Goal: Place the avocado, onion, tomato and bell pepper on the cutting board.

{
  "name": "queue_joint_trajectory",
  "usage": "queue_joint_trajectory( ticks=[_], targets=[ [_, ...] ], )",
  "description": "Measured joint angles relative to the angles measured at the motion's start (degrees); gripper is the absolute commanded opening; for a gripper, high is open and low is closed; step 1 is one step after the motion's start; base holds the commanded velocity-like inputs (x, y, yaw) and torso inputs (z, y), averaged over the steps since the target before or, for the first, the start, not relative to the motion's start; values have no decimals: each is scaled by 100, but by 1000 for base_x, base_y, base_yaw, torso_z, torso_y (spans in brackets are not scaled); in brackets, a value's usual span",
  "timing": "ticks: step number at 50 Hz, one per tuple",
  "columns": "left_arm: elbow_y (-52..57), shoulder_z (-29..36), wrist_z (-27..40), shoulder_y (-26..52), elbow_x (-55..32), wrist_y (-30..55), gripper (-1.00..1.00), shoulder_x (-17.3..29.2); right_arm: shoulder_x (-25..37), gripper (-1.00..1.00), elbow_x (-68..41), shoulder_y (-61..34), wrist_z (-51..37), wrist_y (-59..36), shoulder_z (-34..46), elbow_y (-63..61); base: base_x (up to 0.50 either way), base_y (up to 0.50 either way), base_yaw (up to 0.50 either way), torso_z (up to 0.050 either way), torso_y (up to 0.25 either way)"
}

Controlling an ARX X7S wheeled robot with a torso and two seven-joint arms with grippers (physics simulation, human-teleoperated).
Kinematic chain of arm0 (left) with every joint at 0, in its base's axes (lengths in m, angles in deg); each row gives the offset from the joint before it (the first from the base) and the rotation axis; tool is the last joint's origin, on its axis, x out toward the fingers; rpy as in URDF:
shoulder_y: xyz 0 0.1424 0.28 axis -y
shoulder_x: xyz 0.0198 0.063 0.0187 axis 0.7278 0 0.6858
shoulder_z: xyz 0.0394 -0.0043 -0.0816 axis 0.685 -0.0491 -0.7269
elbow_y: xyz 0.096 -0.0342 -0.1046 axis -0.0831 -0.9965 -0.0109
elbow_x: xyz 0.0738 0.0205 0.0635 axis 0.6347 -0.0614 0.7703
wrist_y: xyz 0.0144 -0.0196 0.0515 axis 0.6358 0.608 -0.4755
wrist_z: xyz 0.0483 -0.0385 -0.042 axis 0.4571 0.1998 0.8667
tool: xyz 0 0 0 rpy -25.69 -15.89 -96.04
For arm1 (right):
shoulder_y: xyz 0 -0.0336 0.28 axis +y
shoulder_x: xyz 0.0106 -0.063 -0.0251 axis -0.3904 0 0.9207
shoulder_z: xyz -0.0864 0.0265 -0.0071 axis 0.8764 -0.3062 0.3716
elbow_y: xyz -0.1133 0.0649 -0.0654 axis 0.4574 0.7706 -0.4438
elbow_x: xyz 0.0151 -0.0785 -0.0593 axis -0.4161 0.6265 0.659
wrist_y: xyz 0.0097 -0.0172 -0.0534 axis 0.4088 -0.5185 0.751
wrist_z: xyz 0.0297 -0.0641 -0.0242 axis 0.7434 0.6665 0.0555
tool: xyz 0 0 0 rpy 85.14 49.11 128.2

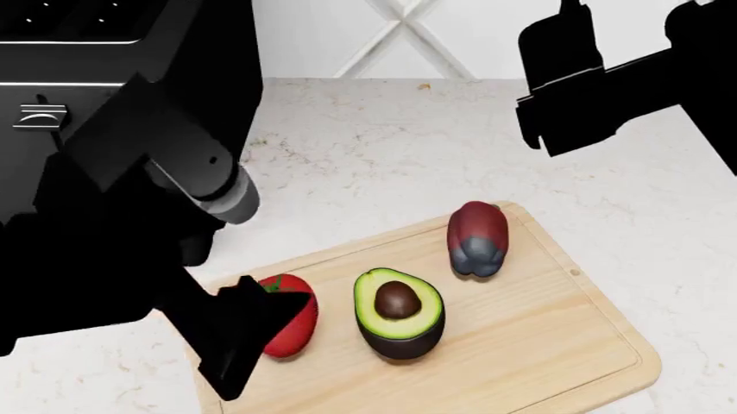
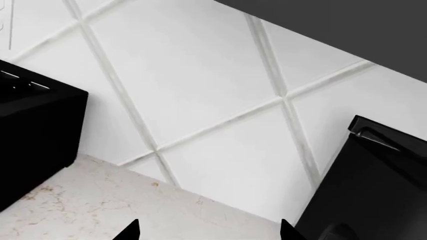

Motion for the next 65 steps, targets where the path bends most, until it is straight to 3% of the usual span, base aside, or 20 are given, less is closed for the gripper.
queue_joint_trajectory(
  ticks=[25, 40, 51, 65],
  targets=[
    [2134, -1210, 1207, -463, -776, -1070, 100, 1802, 947, 100, -1769, 466, -1727, 865, -628, -1936, 0, 0, 0, 0, 0],
    [3477, -2137, 1832, -1570, -712, -2395, 100, 3131, 1558, 100, -2243, 1091, -2371, 1709, -1066, -2983, 0, 2, 0, 0, 0],
    [4175, -2826, 1883, -2469, -807, -3535, 100, 4260, 1697, 100, -2255, 1344, -2598, 1942, -1180, -3403, 1, 446, 0, 0, 0],
    [4553, -3205, 1717, -3177, -743, -4538, 100, 5228, 1686, 100, -2313, 1433, -2809, 2039, -1193, -3642, 1, 500, 0, 0, 0]
  ],
)
